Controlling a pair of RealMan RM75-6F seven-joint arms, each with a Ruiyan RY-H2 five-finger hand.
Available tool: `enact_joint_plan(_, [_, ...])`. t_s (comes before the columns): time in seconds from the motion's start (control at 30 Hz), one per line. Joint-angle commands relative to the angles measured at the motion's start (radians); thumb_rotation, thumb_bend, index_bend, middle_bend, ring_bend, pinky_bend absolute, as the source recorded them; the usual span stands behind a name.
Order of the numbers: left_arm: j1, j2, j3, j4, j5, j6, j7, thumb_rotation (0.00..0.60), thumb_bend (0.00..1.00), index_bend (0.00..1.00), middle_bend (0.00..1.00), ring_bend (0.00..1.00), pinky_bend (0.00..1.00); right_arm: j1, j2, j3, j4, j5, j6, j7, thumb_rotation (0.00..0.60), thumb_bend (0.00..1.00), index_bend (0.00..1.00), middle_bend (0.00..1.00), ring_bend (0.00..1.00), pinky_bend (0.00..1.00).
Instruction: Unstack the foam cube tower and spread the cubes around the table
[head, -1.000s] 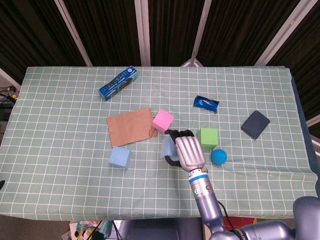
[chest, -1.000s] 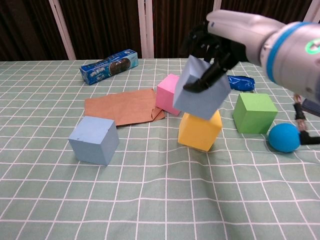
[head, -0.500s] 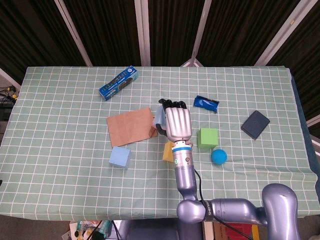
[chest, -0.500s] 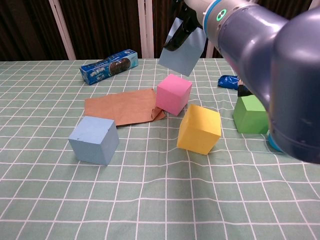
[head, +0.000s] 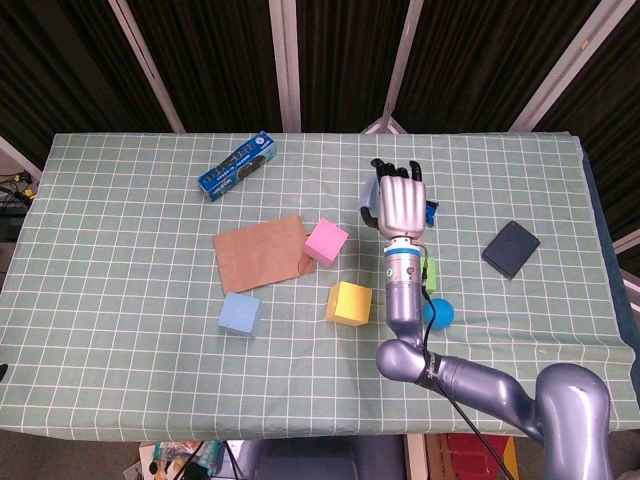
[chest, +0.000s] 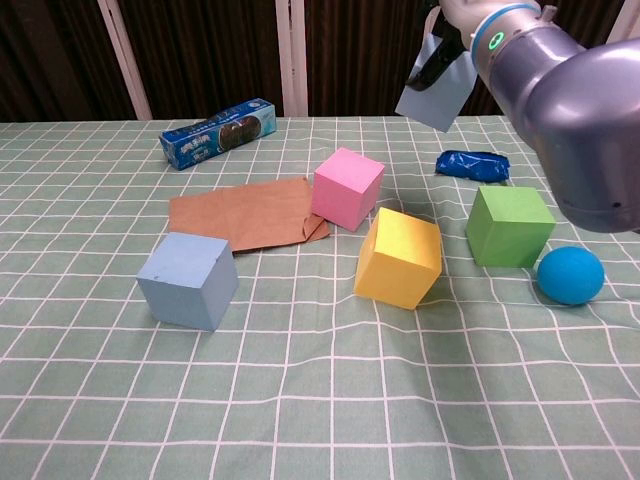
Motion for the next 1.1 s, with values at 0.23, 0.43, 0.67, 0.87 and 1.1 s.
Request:
enact_joint_plan(0.23, [-0.002,0.002,-0.003,0.006,-0.008,-0.009,-0.007,0.600,0.30,0.12,0.00,0.00,0.02,0.020,-0.059,-0.015,0.144,0.002,0.022,0.049,0.600,0.17,0.01,0.00,0.04,0.00])
enact_joint_plan(0.43, [-0.010,0.002,-0.007,0.008,-0.013,-0.022,-0.003,0.600,0.30,0.12,0.00,0.00,0.02,0.013,-0.077,-0.027,0.200,0.013,0.028,0.034,0.600,0.17,0.00,0.00,0.04,0.00])
enact_joint_plan(0.67, [-0.010,0.005,-0.004,0.008,-0.003,-0.023,-0.012,0.600,0.31,0.12,0.00,0.00,0.02,-0.103,0.048,-0.064,-0.067,-0.024,0.056,0.079,0.600,0.17,0.00,0.00,0.12,0.00])
enact_joint_plan(0.87, [-0.003,0.012,0.003,0.018,0.034,-0.003,-0.050,0.600,0.30,0.12,0.00,0.00,0.02,-0.302,0.291,-0.191,-0.487,-0.113,0.075,0.145,0.600,0.17,0.00,0.03,0.17,0.01])
enact_joint_plan(1.1, [-0.003,0.014,0.004,0.050,0.073,0.015,-0.104,0.600,0.30,0.12,0.00,0.00,0.02,-0.549,0.535,-0.467,-0.705,-0.443,0.127,0.319,0.600,0.17,0.00,0.04,0.17,0.01])
